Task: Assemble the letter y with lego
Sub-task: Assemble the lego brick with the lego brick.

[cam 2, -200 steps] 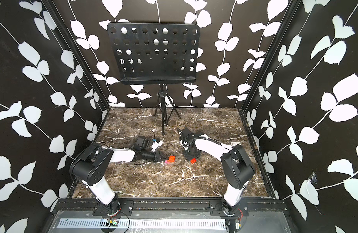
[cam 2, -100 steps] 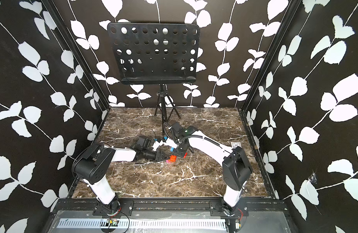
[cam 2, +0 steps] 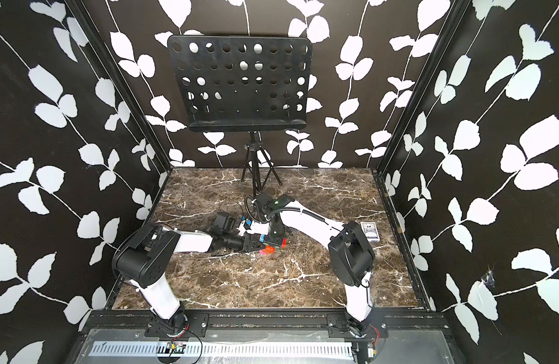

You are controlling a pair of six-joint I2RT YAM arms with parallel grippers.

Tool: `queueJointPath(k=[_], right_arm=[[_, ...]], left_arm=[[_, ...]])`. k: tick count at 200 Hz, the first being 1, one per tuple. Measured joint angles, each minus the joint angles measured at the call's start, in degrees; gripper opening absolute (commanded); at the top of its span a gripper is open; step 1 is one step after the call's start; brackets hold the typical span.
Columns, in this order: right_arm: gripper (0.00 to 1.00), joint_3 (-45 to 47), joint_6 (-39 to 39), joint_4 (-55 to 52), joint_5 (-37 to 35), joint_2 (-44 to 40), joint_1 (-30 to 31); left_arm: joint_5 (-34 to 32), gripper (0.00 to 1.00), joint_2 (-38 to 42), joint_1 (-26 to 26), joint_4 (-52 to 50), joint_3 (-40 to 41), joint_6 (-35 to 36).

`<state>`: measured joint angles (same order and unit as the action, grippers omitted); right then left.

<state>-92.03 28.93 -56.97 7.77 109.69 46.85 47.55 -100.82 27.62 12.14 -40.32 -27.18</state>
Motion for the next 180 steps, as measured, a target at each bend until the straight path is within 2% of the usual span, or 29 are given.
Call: queueJointPath(k=[180], right_arm=[[0.32, -2.38, 0.04, -2.4, -2.12, 3.89, 1.57]], left_arm=[[0.02, 0.4, -0.15, 0.0, -0.02, -0.11, -0.02]])
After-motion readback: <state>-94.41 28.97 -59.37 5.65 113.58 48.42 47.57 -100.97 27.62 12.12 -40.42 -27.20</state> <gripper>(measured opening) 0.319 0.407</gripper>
